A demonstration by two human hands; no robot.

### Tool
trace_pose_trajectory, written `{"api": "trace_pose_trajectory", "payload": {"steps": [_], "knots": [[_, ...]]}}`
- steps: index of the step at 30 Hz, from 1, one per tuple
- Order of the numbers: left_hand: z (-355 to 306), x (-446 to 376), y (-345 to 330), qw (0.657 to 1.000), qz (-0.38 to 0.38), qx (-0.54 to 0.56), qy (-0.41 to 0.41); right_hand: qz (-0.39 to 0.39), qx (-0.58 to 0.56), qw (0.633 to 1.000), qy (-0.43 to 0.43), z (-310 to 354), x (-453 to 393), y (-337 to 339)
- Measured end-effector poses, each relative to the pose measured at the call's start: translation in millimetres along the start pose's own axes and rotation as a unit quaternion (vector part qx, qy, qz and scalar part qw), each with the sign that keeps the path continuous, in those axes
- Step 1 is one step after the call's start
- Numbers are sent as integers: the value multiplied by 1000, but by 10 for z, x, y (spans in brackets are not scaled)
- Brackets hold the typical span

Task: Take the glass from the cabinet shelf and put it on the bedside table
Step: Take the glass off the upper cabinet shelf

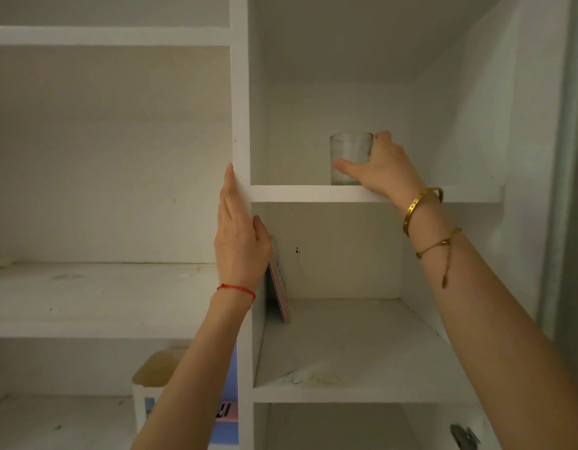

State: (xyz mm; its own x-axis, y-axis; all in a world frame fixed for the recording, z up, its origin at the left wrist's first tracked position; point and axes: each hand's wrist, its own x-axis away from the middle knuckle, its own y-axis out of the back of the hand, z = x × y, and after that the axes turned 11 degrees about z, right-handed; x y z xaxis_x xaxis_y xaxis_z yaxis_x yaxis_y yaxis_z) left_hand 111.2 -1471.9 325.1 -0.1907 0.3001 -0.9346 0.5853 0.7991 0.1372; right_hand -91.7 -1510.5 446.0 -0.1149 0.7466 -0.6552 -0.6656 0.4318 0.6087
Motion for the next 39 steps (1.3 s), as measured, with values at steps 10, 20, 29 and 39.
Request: {"api": "trace_pose_trajectory", "payload": {"steps": [10,20,29,39], "knots": [[-15,7,19,1000,9,-7,10,-3,-8,999,-38,21,14,-2],[-70,53,240,995,89,-43,15,-77,-97,991,46,140,384,99],[-140,321,738,971,182,-157,5,-110,-140,977,112,292,930,-10],[-278,1029,1176,952,234,-190,45,54,-224,969,94,46,1639,-570]]}}
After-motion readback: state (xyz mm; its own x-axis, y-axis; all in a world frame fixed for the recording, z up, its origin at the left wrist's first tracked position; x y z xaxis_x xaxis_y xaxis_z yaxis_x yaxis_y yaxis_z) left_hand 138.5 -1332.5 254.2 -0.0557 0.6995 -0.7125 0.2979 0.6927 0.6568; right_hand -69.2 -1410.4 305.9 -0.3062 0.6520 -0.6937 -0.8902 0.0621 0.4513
